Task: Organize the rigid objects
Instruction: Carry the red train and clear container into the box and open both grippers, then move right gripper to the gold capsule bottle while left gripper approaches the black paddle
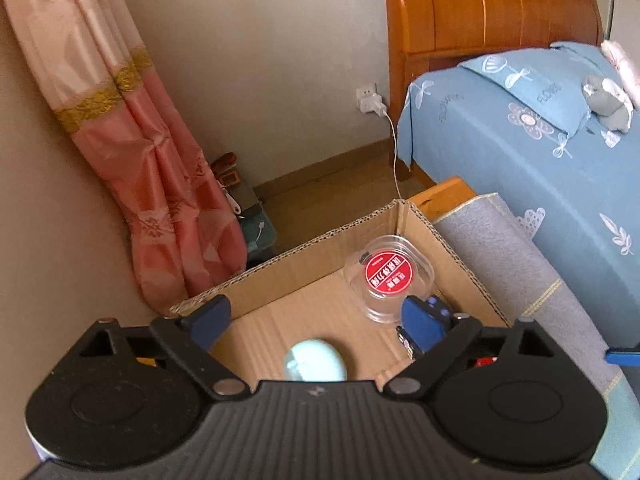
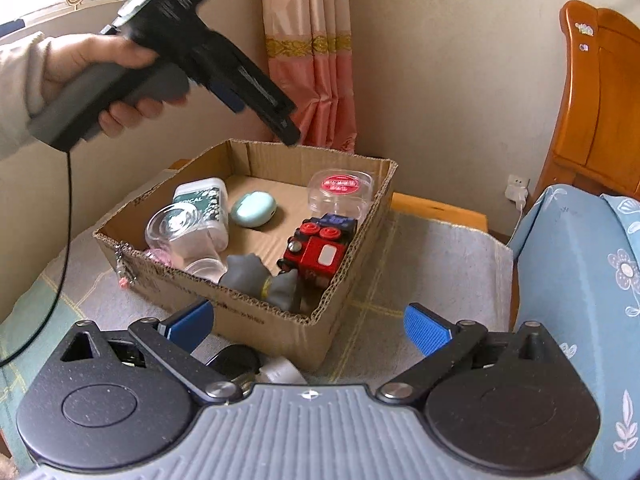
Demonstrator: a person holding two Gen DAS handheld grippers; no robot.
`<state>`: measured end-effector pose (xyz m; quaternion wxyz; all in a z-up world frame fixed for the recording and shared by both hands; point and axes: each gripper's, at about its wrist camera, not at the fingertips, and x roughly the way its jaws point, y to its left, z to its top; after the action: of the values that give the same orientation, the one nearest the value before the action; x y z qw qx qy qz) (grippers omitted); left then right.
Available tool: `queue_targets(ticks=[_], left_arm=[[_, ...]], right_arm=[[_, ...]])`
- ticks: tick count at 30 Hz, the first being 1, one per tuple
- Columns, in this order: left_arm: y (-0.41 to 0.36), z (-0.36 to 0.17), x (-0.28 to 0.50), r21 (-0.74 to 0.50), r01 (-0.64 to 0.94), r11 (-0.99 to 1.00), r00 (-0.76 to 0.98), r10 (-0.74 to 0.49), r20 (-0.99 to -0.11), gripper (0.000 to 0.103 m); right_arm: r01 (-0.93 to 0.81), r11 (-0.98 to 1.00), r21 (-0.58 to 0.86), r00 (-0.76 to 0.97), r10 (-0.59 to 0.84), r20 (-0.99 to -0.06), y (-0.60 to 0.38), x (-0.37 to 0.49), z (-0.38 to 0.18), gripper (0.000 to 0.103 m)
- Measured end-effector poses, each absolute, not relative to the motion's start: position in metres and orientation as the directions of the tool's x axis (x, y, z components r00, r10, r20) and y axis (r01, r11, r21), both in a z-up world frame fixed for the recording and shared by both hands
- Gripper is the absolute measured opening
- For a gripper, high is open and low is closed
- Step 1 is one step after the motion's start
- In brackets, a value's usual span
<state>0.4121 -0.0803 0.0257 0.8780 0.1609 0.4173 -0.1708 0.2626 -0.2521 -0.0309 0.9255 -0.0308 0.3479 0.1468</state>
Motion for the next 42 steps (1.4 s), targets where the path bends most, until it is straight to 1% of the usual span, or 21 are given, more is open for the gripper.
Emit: queue_targets(ticks=[5, 10, 12, 17, 20, 23, 26, 29, 32, 36, 40, 42], left_arm=[[-0.063, 0.036, 0.384, 0.137, 0.429, 0.893, 0.611, -0.175, -0.772, 0.096], [-0.042, 0.037, 0.342, 0.112, 0.416, 0.903, 0.614, -0.187, -0.767, 0.097], [-0.035, 0.034, 0.323, 0.102, 0.408, 0.907, 0.614, -0.189, -0.767, 0.100], [-0.023, 0.012, 0.271, 0.068, 0.407, 0.911, 0.602, -0.212, -0.770, 0.101], [-0.018, -0.005, 0.250, 0.055, 0.391, 0.919, 0.595, -0.206, -0.777, 0.101], [-0.013, -0.019, 0.234, 0.021, 0.385, 0.923, 0.589, -0.228, -0.775, 0.101], [-0.012, -0.028, 0.220, 0.034, 0.370, 0.928, 0.615, -0.217, -0.758, 0.101], [-0.014, -0.035, 0.212, 0.048, 0.359, 0.932, 0.633, -0.205, -0.747, 0.101], [-0.016, -0.041, 0.209, 0.064, 0.344, 0.937, 0.648, -0.188, -0.738, 0.101], [-0.019, -0.051, 0.205, 0.039, 0.344, 0.938, 0.646, -0.206, -0.735, 0.101], [-0.024, -0.061, 0.205, 0.047, 0.356, 0.933, 0.630, -0.203, -0.750, 0.101], [-0.027, -0.063, 0.205, 0.054, 0.359, 0.932, 0.626, -0.198, -0.754, 0.101]], right_arm=[[-0.326, 0.943, 0.060, 0.694, 0.282, -0.662, -0.247, 0.255, -0.039, 0.103], [-0.382, 0.922, 0.067, 0.671, 0.326, -0.666, -0.241, 0.246, -0.050, 0.103], [-0.392, 0.917, 0.078, 0.660, 0.339, -0.671, -0.238, 0.246, -0.056, 0.103], [-0.388, 0.915, 0.112, 0.655, 0.359, -0.665, -0.235, 0.255, -0.068, 0.103], [-0.393, 0.910, 0.129, 0.651, 0.374, -0.660, -0.233, 0.261, -0.074, 0.103], [-0.396, 0.905, 0.153, 0.651, 0.394, -0.649, -0.232, 0.265, -0.077, 0.103], [-0.400, 0.903, 0.156, 0.646, 0.398, -0.651, -0.231, 0.266, -0.078, 0.103], [-0.435, 0.882, 0.182, 0.594, 0.433, -0.678, -0.231, 0.261, -0.081, 0.103], [-0.452, 0.879, 0.151, 0.575, 0.417, -0.704, -0.228, 0.249, -0.084, 0.103], [-0.447, 0.887, 0.117, 0.572, 0.383, -0.725, -0.224, 0.231, -0.087, 0.103], [-0.386, 0.922, 0.031, 0.623, 0.286, -0.729, -0.213, 0.220, -0.088, 0.103], [-0.365, 0.931, 0.001, 0.642, 0.252, -0.724, -0.208, 0.216, -0.089, 0.099]])
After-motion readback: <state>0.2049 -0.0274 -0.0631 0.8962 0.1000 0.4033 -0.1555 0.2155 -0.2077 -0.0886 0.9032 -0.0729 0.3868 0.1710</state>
